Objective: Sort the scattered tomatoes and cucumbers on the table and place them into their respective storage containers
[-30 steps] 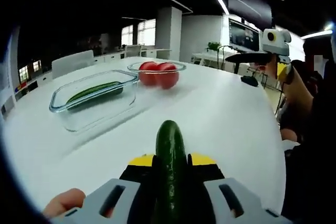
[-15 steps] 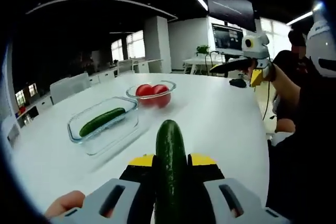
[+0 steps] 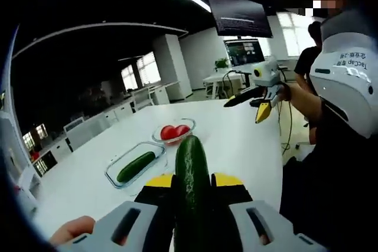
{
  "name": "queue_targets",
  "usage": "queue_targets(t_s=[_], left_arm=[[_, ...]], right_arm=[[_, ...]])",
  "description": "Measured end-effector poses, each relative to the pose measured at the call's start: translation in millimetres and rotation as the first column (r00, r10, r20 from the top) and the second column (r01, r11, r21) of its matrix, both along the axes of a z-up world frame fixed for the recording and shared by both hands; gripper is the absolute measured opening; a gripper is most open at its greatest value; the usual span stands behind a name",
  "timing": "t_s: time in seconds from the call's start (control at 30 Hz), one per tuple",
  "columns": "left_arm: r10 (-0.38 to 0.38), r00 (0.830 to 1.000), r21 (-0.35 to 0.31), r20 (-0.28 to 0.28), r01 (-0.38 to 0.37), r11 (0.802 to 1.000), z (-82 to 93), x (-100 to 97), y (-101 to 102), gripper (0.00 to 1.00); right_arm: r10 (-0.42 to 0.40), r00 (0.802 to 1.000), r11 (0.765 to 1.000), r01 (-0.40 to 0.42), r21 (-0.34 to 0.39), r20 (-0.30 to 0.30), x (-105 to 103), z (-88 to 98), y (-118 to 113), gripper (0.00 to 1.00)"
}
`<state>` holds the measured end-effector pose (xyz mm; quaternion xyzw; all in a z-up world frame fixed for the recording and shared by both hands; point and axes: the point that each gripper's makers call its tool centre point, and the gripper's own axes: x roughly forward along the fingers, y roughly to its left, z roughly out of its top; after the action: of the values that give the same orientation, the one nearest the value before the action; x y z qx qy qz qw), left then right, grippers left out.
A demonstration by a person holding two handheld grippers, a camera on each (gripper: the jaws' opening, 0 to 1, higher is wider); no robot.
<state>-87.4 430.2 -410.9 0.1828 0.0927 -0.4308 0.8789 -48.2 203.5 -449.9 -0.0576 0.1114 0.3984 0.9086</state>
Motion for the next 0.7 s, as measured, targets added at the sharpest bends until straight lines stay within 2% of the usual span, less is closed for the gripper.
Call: queue_targets(t_s=[0.23,0.43,0.53,0.7], left_arm=[[-0.005,1.0,0.014,0.011,0.005,1.0,0.1,-0.2,0,0.23],[-0.037,0.998,0.019,0.043,0.037,0.999,10.5,2.5,-5,0.23],[-0.054,0.996,0.032,0.064,0.052,0.998,17.0,8.2,-4,0.23],[-0.065,0.993,0.016,0.094,0.064,0.998,32.5,27.6,3,0.23]], right_arm=[[-0.003,1.0,1.0,0.003,-0.005,0.004,-1,1.7,-2,0.93],[-0.007,1.0,1.0,0.007,-0.005,0.008,-2,2.8,-3,0.93],[-0.009,1.0,1.0,0.009,-0.003,0.007,-2,2.5,-3,0.93],[-0.015,1.0,1.0,0.015,0.003,0.006,-3,3.3,-5,0.93]])
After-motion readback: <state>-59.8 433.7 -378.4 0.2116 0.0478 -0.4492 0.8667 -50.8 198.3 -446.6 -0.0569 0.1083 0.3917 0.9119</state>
